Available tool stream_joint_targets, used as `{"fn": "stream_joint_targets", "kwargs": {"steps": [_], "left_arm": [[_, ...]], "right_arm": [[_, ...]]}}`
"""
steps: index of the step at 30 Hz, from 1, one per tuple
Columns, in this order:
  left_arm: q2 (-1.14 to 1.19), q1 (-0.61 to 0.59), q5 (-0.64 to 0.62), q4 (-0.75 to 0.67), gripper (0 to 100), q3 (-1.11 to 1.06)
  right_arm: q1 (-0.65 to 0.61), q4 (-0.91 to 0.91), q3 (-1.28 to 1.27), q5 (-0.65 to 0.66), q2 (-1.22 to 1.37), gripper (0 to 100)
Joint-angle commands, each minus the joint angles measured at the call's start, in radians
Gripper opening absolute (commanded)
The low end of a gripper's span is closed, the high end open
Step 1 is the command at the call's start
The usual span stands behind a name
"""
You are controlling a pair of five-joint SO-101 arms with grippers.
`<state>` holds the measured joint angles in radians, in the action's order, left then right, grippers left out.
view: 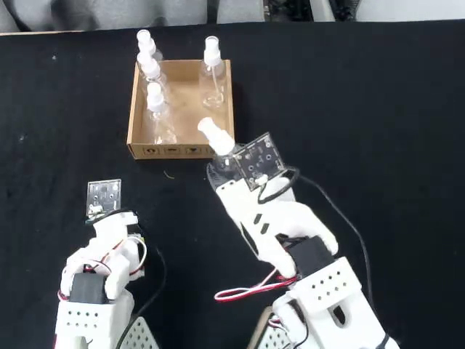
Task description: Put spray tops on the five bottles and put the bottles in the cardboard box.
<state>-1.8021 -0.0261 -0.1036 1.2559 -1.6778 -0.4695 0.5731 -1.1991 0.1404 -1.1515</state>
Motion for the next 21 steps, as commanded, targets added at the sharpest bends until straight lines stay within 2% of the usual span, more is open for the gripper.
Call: {"fn": "stream_joint_targets", "kwargs": {"steps": [1, 13, 21], "left_arm": [[-0.008, -0.008, 0.009, 0.006, 3, -0.024], [-0.008, -0.008, 0.009, 0.006, 3, -0.024], [-0.008, -0.008, 0.009, 0.006, 3, -0.024]], "right_arm": [[0.023, -0.006, 0.094, -0.011, -0.039, 8.6], [0.029, -0.235, 0.143, -0.011, -0.028, 8.2], [0.029, -0.46, 0.137, -0.006, -0.027, 8.1]]}}
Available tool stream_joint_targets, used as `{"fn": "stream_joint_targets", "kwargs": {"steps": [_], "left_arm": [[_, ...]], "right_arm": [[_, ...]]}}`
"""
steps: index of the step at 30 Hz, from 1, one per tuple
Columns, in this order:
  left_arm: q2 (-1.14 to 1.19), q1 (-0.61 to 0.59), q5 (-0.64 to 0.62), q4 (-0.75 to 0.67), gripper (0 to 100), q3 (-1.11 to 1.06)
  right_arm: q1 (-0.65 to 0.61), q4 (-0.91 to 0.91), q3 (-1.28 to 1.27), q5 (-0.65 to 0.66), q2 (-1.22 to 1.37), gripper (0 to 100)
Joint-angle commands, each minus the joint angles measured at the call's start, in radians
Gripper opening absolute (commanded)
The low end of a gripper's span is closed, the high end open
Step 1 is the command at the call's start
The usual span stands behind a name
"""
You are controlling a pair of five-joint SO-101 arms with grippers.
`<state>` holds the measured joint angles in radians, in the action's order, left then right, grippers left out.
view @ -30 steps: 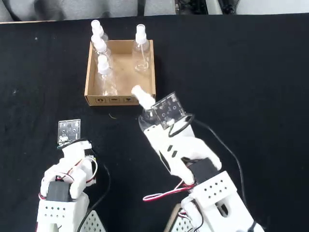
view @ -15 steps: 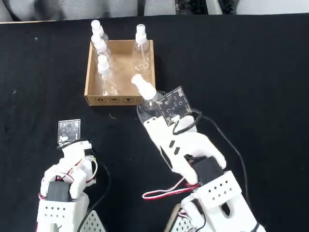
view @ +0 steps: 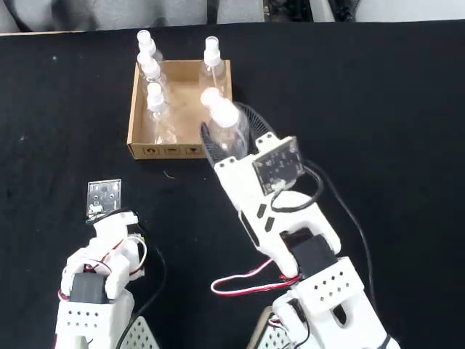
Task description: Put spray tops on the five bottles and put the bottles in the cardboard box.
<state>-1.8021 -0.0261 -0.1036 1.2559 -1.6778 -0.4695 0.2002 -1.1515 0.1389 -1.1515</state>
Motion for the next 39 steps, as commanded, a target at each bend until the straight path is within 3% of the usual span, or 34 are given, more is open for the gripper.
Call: {"fn": "stream_joint_targets", "kwargs": {"steps": [1, 11, 30, 39], "left_arm": [[-0.008, -0.008, 0.009, 0.006, 3, -0.024], [-0.008, -0.008, 0.009, 0.006, 3, -0.024], [-0.008, -0.008, 0.009, 0.006, 3, -0.024], [-0.008, -0.008, 0.009, 0.006, 3, -0.024]], "right_arm": [[0.029, -0.107, 0.09, -0.006, -0.027, 8.1], [0.028, -0.143, 0.097, -0.008, 0.012, 8.1], [0.031, -0.601, 0.101, -0.086, 0.539, 8.1], [0.1, -0.624, 0.254, -0.092, 0.768, 8.1]]}}
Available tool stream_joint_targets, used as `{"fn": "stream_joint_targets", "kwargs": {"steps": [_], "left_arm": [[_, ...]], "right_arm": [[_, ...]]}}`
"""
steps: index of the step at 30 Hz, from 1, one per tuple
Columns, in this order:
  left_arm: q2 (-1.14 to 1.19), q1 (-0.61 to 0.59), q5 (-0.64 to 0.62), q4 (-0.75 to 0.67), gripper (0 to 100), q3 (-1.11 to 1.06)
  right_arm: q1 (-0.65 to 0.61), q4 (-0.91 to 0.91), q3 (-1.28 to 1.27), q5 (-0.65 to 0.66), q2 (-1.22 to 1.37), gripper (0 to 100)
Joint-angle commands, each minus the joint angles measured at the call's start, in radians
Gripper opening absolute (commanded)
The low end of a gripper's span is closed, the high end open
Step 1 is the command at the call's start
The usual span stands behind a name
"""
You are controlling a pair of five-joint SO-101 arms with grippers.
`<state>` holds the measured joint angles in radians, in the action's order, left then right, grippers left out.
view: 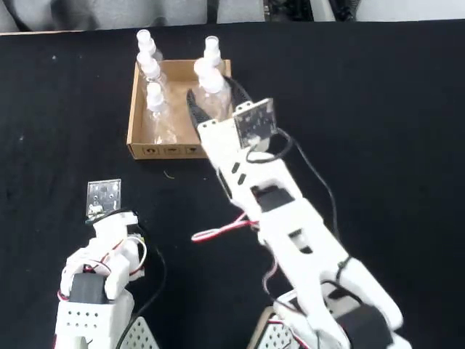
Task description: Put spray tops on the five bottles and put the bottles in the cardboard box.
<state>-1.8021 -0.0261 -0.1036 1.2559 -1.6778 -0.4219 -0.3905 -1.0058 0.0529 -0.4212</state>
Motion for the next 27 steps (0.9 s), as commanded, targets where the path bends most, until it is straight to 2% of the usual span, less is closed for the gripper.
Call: {"fn": "stream_joint_targets", "kwargs": {"steps": [1, 12, 17, 27], "left_arm": [[-0.008, -0.008, 0.009, 0.006, 3, -0.024], [-0.008, -0.008, 0.009, 0.006, 3, -0.024], [-0.008, -0.008, 0.009, 0.006, 3, -0.024], [-0.008, -0.008, 0.009, 0.006, 3, -0.024]], "right_arm": [[0.058, -0.034, 0.124, -0.006, 0.062, 8.1], [0.064, -0.037, 0.274, -0.008, 0.295, 8.1], [0.063, -0.175, 0.286, -0.008, 0.401, 8.1], [0.063, -0.321, 0.295, -0.008, 0.568, 8.1]]}}
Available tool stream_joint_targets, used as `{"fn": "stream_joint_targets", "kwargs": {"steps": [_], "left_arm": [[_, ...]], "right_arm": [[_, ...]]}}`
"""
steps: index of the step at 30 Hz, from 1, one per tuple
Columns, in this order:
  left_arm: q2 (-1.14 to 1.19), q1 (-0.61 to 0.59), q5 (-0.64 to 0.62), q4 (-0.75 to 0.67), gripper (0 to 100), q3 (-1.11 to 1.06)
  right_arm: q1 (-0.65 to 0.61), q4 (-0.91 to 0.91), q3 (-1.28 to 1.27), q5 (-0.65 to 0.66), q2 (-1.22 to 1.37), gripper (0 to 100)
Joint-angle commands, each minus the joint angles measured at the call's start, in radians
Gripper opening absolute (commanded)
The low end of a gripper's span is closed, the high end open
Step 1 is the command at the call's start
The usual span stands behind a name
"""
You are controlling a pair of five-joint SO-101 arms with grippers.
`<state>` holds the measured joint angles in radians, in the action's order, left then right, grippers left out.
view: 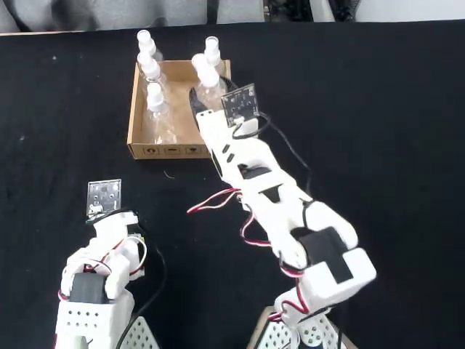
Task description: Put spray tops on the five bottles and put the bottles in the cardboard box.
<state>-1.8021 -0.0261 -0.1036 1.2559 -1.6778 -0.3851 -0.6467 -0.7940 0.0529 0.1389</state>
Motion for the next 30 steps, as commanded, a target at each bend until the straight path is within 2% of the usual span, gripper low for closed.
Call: {"fn": "stream_joint_targets", "kwargs": {"steps": [1, 17, 30], "left_arm": [[-0.008, -0.008, 0.009, 0.006, 3, -0.024], [-0.008, -0.008, 0.009, 0.006, 3, -0.024], [-0.008, -0.008, 0.009, 0.006, 3, -0.024]], "right_arm": [[0.026, -0.08, 0.084, -0.008, 0.024, 8.1], [0.026, -0.276, 0.084, -0.008, 0.249, 8.1], [0.028, -0.282, 0.14, 0.0, 0.36, 8.6]]}}
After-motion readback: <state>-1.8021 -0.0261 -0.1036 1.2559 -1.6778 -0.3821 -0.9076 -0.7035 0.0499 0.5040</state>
